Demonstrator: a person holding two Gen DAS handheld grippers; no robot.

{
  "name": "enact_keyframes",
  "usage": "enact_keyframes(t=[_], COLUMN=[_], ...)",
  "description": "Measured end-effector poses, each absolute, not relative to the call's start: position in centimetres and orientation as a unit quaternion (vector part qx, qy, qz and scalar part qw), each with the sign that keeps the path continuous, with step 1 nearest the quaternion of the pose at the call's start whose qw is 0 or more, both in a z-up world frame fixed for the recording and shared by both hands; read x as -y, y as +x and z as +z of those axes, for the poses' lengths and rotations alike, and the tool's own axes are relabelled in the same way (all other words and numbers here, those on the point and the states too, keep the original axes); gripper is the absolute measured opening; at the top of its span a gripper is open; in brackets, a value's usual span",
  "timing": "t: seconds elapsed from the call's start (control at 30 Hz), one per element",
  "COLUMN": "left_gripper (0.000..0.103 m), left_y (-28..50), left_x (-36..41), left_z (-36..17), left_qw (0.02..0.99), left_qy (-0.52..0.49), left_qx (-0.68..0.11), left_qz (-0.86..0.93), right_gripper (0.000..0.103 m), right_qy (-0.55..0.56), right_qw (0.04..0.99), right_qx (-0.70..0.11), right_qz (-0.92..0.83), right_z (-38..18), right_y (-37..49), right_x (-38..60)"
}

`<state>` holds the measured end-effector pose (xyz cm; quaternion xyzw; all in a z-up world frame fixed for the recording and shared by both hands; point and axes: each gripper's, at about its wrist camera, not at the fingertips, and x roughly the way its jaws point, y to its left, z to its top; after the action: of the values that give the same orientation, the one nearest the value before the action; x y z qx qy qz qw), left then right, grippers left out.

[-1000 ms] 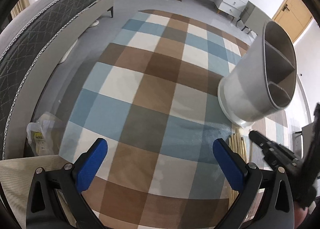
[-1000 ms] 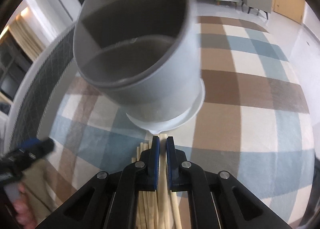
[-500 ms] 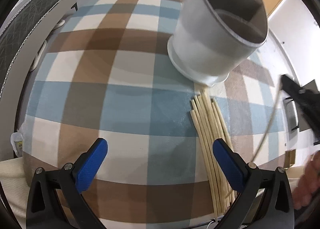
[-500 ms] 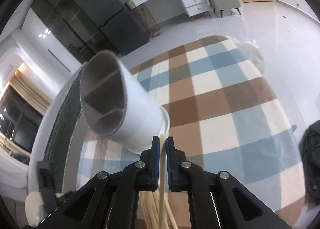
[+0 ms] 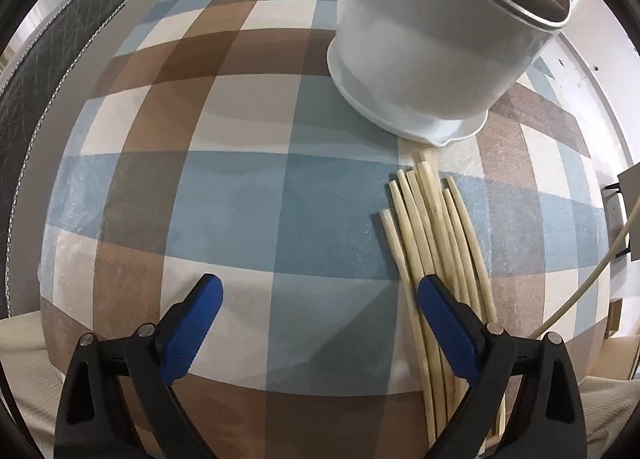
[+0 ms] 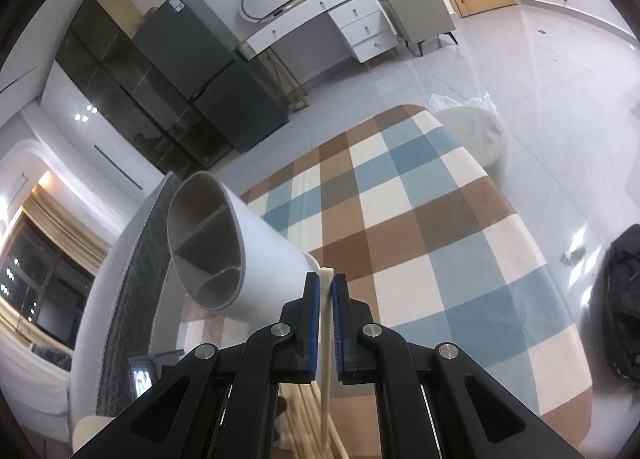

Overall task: Organize utensils
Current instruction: 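Lower the right gripper toward the chopstick bundle beside the caddy, then close the right gripper on one wooden chopstick and lift it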

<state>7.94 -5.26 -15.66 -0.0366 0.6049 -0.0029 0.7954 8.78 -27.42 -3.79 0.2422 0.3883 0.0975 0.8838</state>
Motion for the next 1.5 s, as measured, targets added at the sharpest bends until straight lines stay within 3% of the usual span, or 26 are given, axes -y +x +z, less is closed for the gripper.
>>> enact_keyframes(t=[0.27, 0.43, 0.7, 0.77, 0.83, 0.9, 0.97, 1.07, 1.33, 1.5], left_gripper=[0.091, 0.066, 0.061, 0.041, 0.013, 0.004, 0.001, 0.0, 0.0, 0.0], left_y=[7.7, 7.8, 9.4, 9.5, 9.7, 10.4, 10.4, 10.6, 11.7, 11.2], left_x=[4.5, 5.5, 5.2, 5.1, 5.0, 4.7, 4.3, 2.6, -3.6, -5.8], left_z=[-15.6, -15.2, -15.2, -14.8, -14.8, -14.7, -15.0, -14.3, -14.2, -13.1], left_qw=[0.791, 0.794, 0.786, 0.793, 0.795, 0.794, 0.797, 0.804, 0.799, 0.802], left_qy=[-0.044, -0.016, -0.03, -0.027, -0.022, -0.02, -0.028, -0.042, -0.137, -0.175], left_qx=[-0.61, -0.607, -0.617, -0.609, -0.606, -0.607, -0.603, -0.593, -0.583, -0.569], left_qz=[0.016, 0.009, 0.016, 0.012, 0.003, -0.009, -0.018, -0.029, -0.043, -0.049], right_gripper=[0.0, 0.0, 0.003, 0.003, 0.004, 0.01, 0.025, 0.031, 0.031, 0.025], right_qy=[0.252, 0.238, 0.253, 0.255, 0.258, 0.259, 0.257, 0.249, 0.151, 0.064], right_qw=[0.884, 0.886, 0.875, 0.87, 0.866, 0.862, 0.858, 0.852, 0.842, 0.845], right_qx=[-0.382, -0.385, -0.404, -0.414, -0.421, -0.431, -0.439, -0.456, -0.513, -0.527], right_qz=[0.097, 0.099, 0.084, 0.08, 0.077, 0.071, 0.066, 0.065, 0.069, 0.07], right_z=[-3.4, -3.5, -4.7, -5.2, -5.6, -6.2, -6.7, -7.7, -10.9, -12.4], right_y=[8.8, 8.8, 9.1, 9.5, 9.7, 10.3, 10.8, 12.1, 16.5, 16.1], right_x=[27.7, 27.2, 28.1, 28.1, 28.2, 28.2, 28.1, 27.4, 22.9, 19.3])
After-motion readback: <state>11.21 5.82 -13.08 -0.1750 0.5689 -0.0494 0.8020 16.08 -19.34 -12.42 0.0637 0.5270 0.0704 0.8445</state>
